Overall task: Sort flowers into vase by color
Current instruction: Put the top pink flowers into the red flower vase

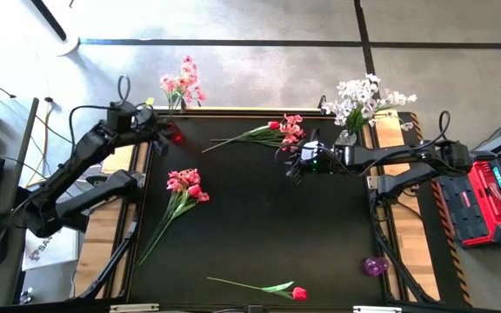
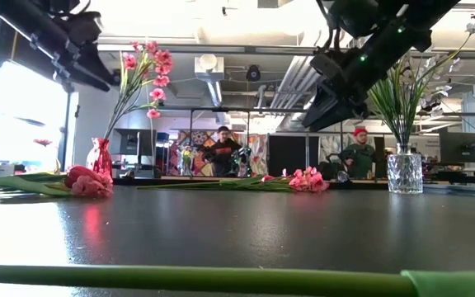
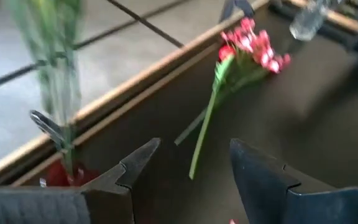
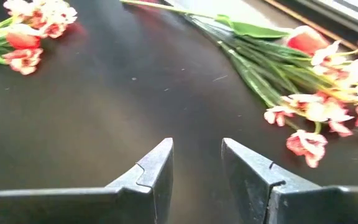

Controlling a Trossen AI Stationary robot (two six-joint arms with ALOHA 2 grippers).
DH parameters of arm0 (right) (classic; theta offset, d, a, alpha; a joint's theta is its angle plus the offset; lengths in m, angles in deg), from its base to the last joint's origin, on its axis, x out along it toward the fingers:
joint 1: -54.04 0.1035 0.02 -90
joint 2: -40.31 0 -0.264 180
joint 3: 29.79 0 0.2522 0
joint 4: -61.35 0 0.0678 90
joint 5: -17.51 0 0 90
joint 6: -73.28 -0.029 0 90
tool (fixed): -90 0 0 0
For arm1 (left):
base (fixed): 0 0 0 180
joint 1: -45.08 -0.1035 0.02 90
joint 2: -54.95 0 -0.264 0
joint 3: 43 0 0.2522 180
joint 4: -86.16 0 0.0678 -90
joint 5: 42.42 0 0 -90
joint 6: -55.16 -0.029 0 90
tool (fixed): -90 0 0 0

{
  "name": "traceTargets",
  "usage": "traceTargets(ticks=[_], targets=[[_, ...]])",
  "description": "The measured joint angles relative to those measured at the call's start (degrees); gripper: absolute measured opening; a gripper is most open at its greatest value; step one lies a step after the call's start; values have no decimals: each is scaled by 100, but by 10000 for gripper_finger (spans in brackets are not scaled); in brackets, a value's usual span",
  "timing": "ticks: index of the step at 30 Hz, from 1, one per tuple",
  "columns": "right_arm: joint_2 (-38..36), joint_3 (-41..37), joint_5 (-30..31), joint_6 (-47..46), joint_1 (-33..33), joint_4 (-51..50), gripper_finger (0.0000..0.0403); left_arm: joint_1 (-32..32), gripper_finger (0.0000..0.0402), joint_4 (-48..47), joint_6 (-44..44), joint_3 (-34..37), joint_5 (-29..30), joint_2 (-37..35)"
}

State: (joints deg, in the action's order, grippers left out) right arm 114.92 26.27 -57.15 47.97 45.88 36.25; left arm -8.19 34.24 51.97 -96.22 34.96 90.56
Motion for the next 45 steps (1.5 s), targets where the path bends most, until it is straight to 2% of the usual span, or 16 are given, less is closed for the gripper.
traceTargets(ticks=[5, 12, 21, 28, 34, 36, 39, 42, 45], targets=[[0, 0, 81, -92, 0, 0, 126, 522, 156, -350, 165, 0, 118, 0], [0, 0, 10, -917, 0, 0, 126, 1158, 135, -341, 352, 2, 120, 98], [0, 0, -851, -2184, 31, -71, 126, 2287, 128, -341, 840, 2, 86, 649], [1, 0, -983, -3171, 424, -589, 126, 3160, 128, 577, 1009, 4, 311, 1497], [2, 0, -948, -3789, 972, -1051, 126, 3476, 128, 1854, 1061, 4, 541, 2639], [2, 0, -873, -3963, 1160, -1118, 126, 3512, 128, 1922, 1144, 4, 429, 2987], [2, 0, -724, -4197, 1398, -1207, 126, 3580, 127, 1642, 1716, 4, 430, 3375], [2, 0, -466, -4333, 1568, -1298, 126, 3654, 120, 1203, 2108, 4, 1012, 3707], [2, 0, -250, -4323, 1635, -1312, 126, 3627, 113, 1567, 2081, 6, 1378, 4071]])
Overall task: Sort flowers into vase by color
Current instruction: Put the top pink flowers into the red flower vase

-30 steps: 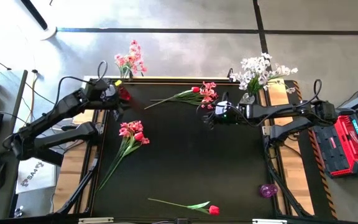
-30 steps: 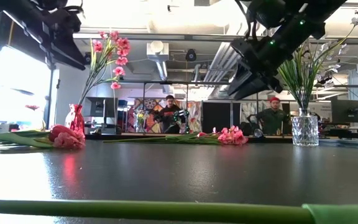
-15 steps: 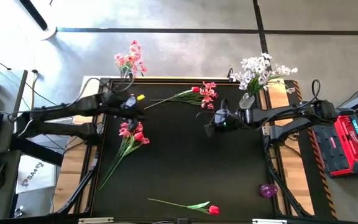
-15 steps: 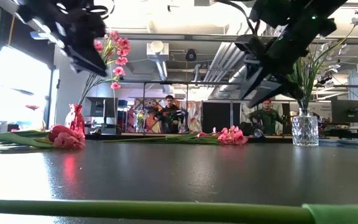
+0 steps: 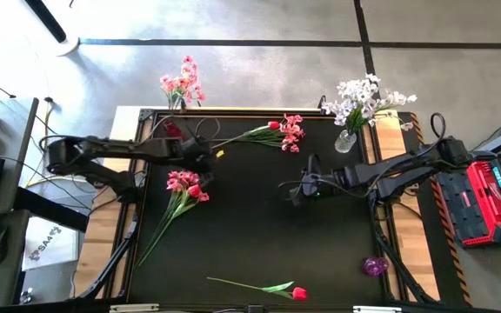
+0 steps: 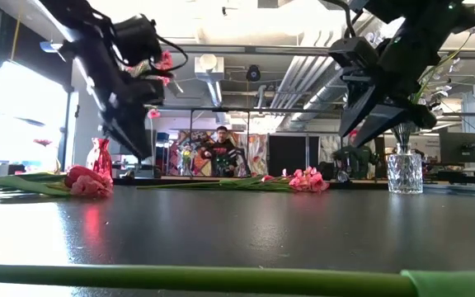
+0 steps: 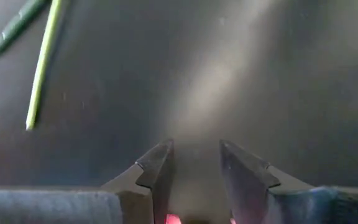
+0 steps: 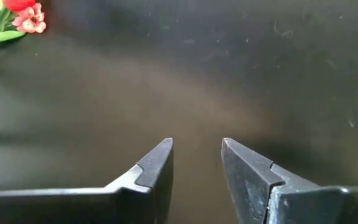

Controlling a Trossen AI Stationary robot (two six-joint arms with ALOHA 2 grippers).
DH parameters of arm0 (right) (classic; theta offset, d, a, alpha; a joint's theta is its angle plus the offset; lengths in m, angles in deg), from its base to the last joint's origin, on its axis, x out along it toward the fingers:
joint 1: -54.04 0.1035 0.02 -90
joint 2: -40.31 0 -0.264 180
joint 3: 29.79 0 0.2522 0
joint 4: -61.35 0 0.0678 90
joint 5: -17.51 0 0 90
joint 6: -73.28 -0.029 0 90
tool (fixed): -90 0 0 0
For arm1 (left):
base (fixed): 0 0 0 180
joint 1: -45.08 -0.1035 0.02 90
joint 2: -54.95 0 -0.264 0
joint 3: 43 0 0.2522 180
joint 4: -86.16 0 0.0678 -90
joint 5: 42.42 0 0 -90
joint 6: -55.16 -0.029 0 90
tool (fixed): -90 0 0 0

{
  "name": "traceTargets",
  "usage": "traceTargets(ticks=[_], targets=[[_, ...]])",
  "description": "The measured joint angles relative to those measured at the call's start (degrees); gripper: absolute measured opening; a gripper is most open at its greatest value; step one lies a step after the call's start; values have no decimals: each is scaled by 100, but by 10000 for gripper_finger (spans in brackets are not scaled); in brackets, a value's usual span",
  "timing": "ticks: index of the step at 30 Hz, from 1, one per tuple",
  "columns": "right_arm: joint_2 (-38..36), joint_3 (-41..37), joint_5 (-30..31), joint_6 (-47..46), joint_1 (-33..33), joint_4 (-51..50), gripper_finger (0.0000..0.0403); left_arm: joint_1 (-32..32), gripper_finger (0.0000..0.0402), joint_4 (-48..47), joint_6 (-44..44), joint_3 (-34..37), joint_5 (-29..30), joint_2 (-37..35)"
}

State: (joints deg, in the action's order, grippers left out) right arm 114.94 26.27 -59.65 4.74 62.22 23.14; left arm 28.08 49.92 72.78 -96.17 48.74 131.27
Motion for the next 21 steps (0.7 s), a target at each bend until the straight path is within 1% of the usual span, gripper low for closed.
traceTargets(ticks=[4, 6, 9, 13, 16, 21], targets=[[0, 0, 6, 45, 3, 19, 126, -178, 110, 805, -123, -229, -6, 615], [0, 0, -13, 44, 34, 21, 126, -340, 110, 1017, -124, -532, -3, 1037], [0, 0, -113, 42, 112, 27, 126, -584, 110, 1016, -273, -1180, 22, 1765], [0, 0, -240, -61, 286, 27, 126, -856, 110, 731, -622, -2171, 8, 2668], [0, 0, -255, -210, 474, 22, 126, -1015, 110, 241, -912, -2959, -82, 3250], [0, 0, -35, -499, 712, -95, 126, -1116, 110, -378, -1483, -4019, -92, 4012]])
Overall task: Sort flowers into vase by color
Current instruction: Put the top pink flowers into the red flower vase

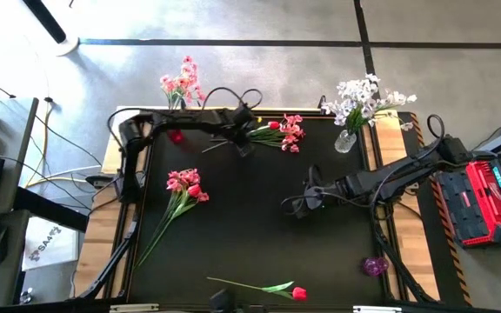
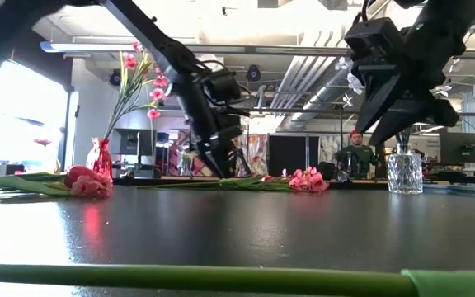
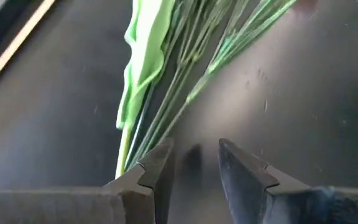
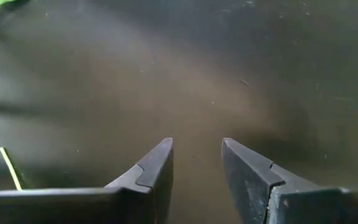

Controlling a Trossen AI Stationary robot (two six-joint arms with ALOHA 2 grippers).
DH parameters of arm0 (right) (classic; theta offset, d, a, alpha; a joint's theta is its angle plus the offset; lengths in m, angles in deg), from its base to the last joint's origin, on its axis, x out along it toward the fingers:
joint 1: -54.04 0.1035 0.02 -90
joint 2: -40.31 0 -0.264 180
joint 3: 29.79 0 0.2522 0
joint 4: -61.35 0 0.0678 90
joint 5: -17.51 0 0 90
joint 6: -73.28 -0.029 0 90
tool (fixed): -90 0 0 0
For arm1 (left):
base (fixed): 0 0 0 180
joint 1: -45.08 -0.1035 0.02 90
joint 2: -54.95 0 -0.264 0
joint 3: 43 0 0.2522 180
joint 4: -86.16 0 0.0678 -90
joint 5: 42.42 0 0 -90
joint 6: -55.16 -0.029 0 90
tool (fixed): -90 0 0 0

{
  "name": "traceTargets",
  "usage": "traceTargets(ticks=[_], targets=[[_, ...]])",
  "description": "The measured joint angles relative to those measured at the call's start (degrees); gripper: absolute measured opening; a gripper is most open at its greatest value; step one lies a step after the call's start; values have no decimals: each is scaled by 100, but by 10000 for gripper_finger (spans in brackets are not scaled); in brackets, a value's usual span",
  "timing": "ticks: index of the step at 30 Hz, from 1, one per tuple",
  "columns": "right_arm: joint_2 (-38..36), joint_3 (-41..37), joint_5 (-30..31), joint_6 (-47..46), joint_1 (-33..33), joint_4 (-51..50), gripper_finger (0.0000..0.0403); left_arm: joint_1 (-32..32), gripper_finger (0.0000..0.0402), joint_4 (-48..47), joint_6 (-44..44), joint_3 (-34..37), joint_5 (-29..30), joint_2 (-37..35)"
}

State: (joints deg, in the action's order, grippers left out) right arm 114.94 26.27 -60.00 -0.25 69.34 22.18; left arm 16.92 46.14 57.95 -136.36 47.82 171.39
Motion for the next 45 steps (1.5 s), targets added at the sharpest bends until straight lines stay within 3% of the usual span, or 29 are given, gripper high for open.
traceTargets(ticks=[7, 12, 22, 26, 31, 35, 38, 45], targets=[[0, -2, 102, -317, 89, -119, 126, -11, 110, -331, -586, -799, 42, 601], [0, -2, 93, -469, 89, -93, 126, -152, 113, -1010, -497, -1228, 47, 831], [0, -2, 135, -605, 86, -88, 126, -347, 172, -1160, -912, -1308, -107, 882], [0, -2, 263, -700, 86, -91, 126, -353, 178, -1380, -956, -1346, -377, 1062], [0, -2, 368, -766, 84, -12, 126, -250, 135, -1533, -956, -1413, -86, 1116], [-1, -2, 400, -763, 82, -5, 126, -158, 70, -1847, -901, -1625, -14, 1138], [0, -2, 399, -764, 84, -3, 126, -146, 18, -2588, -762, -1868, 33, 1161], [-2, -2, 401, -748, 82, -14, 126, -214, 6, -3647, -894, -2404, -954, 989]])
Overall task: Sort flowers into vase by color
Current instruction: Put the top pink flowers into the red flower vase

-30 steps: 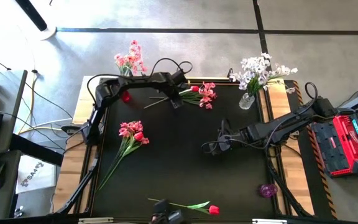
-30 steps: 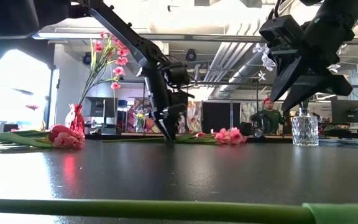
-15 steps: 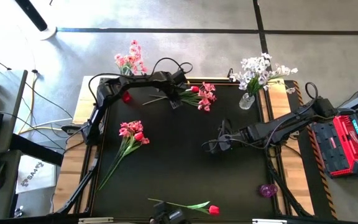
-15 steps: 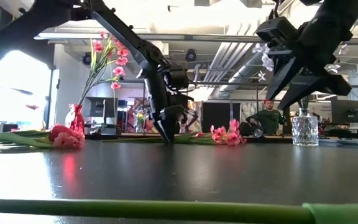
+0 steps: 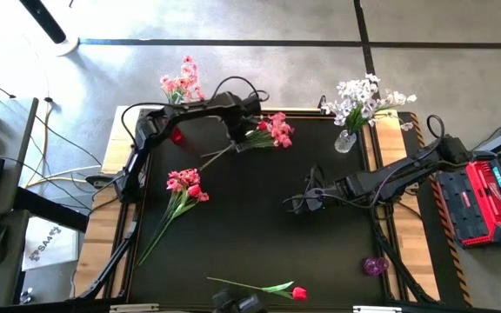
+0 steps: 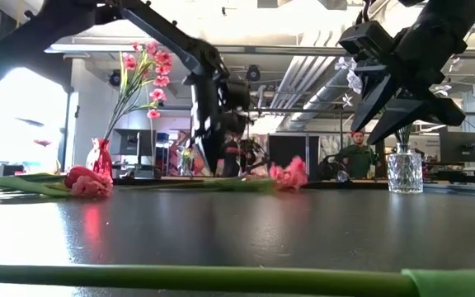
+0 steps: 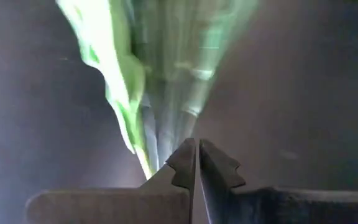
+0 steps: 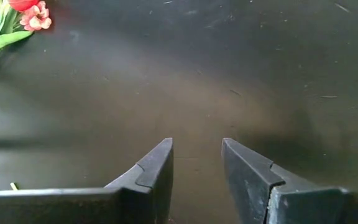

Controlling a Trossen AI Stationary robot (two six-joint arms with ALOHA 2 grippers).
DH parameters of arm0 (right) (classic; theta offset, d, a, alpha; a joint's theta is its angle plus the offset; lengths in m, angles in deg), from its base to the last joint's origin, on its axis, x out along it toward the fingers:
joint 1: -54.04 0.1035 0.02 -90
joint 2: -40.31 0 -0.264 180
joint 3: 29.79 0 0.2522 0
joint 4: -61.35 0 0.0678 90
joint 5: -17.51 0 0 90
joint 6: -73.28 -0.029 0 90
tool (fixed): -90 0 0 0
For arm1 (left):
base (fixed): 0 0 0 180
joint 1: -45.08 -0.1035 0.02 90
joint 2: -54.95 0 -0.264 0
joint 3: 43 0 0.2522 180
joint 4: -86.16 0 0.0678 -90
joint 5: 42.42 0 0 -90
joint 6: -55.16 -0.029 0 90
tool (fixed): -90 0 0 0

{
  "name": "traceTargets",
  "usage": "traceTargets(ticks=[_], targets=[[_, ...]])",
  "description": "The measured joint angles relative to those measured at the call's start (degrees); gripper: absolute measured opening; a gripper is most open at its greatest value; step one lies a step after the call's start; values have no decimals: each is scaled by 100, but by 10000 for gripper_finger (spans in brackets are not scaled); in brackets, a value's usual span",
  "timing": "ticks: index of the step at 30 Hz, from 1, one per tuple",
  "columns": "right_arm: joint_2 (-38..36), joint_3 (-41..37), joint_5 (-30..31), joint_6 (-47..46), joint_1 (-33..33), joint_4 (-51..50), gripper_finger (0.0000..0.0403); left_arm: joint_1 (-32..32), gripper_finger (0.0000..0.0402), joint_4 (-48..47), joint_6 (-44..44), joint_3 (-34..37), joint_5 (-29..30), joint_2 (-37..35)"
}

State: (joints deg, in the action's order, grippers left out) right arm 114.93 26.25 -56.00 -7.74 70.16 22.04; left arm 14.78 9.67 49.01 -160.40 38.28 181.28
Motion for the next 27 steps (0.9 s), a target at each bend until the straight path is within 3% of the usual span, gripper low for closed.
traceTargets(ticks=[5, 7, 9, 13, 20, 27], targets=[[1, 0, 5, 28, 0, -5, 126, 92, 1, 16, -99, -240, -1513, -299], [-1, 0, 7, 44, 0, -13, 126, 149, 1, 222, -74, -281, -1814, -490], [2, 0, 7, 44, 0, -12, 126, 235, 1, 405, -32, -290, -1570, -624], [-1, 0, 7, 24, 0, -8, 126, 352, 4, 440, -169, -282, -174, -647], [1, 0, -23, -7, 4, 29, 126, 288, 74, -112, -371, 39, -117, -190], [0, 0, -42, -17, 4, 282, 126, 258, 154, -5, -342, 409, 1144, 84]])
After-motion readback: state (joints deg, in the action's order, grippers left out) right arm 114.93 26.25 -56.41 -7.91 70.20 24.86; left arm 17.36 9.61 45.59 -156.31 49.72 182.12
